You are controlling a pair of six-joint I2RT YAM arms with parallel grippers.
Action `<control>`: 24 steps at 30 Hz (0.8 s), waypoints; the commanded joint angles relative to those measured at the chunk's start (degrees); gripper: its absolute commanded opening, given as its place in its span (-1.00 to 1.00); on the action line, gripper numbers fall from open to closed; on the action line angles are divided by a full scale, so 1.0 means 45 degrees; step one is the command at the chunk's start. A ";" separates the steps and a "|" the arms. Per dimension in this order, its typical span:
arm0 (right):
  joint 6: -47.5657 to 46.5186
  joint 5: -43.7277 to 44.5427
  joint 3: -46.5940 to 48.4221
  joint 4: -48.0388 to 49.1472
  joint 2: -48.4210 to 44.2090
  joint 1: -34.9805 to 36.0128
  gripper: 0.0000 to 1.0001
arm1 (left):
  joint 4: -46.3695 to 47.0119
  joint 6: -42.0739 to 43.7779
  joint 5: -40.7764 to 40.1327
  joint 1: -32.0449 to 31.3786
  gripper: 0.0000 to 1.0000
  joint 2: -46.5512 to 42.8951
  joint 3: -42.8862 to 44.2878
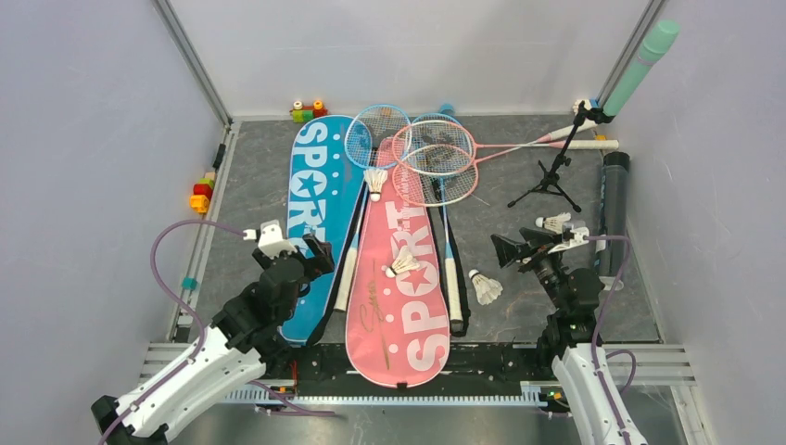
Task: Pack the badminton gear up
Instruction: Pick up the shuttle tube at the center of the board.
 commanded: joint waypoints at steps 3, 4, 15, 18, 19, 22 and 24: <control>0.0465 -0.0744 -0.1363 0.1975 0.0120 0.0035 0.96 | 0.0776 -0.0430 -0.0547 0.0058 1.00 0.0678 -0.0065; 0.0541 -0.0837 -0.1474 0.2299 0.0156 0.0046 0.96 | 0.1019 -0.0364 -0.0534 0.0057 1.00 0.0803 -0.0095; -0.1213 0.3243 0.1108 -0.3025 0.1779 0.0035 0.96 | 0.6533 0.1428 0.0106 0.0058 1.00 0.3301 -0.0116; -0.1993 0.6243 0.2825 -0.5620 0.2643 0.0049 0.96 | 0.6999 0.1774 0.0214 0.0077 1.00 0.4416 0.0166; -0.2138 0.7389 0.3449 -0.6758 0.3017 0.0037 0.96 | 0.6976 0.1853 0.0228 0.0078 1.00 0.4702 0.0303; -0.2805 1.0118 0.5238 -0.8765 0.4412 -0.0014 0.96 | 0.6960 0.2072 0.0484 0.0078 1.00 0.5374 0.0596; -0.3150 1.1221 0.5982 -0.9361 0.5229 -0.0303 0.96 | 0.7428 0.2261 0.1017 0.0076 1.00 0.5599 0.0460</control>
